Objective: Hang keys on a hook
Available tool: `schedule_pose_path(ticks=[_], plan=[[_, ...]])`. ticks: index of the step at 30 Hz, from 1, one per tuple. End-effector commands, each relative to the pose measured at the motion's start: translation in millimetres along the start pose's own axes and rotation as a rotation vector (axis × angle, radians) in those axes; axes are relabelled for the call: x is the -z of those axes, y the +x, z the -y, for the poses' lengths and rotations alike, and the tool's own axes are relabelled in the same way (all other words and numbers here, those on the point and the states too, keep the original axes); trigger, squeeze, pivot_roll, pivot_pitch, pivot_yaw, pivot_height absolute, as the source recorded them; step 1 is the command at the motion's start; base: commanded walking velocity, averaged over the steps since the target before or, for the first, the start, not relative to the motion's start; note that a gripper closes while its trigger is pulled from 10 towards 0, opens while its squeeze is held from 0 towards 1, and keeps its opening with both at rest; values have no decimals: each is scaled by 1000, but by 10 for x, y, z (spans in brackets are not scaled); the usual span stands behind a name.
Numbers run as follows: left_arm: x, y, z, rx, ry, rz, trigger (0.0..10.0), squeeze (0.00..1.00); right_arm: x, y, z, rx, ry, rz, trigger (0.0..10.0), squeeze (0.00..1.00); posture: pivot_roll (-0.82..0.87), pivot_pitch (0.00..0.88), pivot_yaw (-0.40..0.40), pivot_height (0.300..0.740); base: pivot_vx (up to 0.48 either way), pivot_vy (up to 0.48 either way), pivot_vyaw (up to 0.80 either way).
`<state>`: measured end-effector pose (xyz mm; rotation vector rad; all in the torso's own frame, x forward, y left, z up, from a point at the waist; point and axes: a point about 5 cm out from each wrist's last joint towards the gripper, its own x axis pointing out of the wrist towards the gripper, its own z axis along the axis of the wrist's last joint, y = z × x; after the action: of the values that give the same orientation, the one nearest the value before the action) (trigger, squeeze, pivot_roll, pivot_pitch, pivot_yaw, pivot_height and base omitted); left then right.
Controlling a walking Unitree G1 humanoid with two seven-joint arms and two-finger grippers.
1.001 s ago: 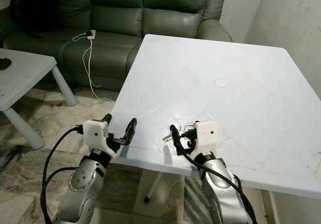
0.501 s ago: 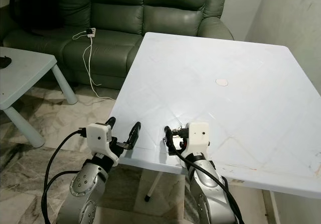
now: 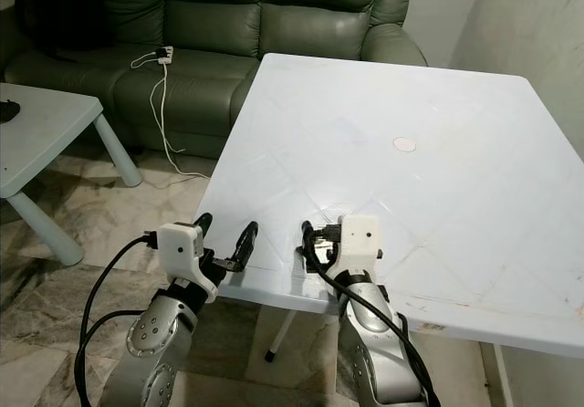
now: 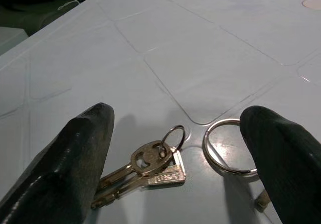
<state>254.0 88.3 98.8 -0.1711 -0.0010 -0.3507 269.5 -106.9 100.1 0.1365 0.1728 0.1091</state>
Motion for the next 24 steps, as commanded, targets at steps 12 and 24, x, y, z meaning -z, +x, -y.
schedule_pose_path(ticks=[12,24], plan=[[-11,-24,101,78,-4,-37,10000,0,-56,-6,-75,-1,15,26,9490,0,-3,107,-59,740,0,0,0],[-28,-23,94,76,-12,-40,10000,0,-56,-20,-105,-22,11,32,118,0,1,115,-61,740,0,0,0]])
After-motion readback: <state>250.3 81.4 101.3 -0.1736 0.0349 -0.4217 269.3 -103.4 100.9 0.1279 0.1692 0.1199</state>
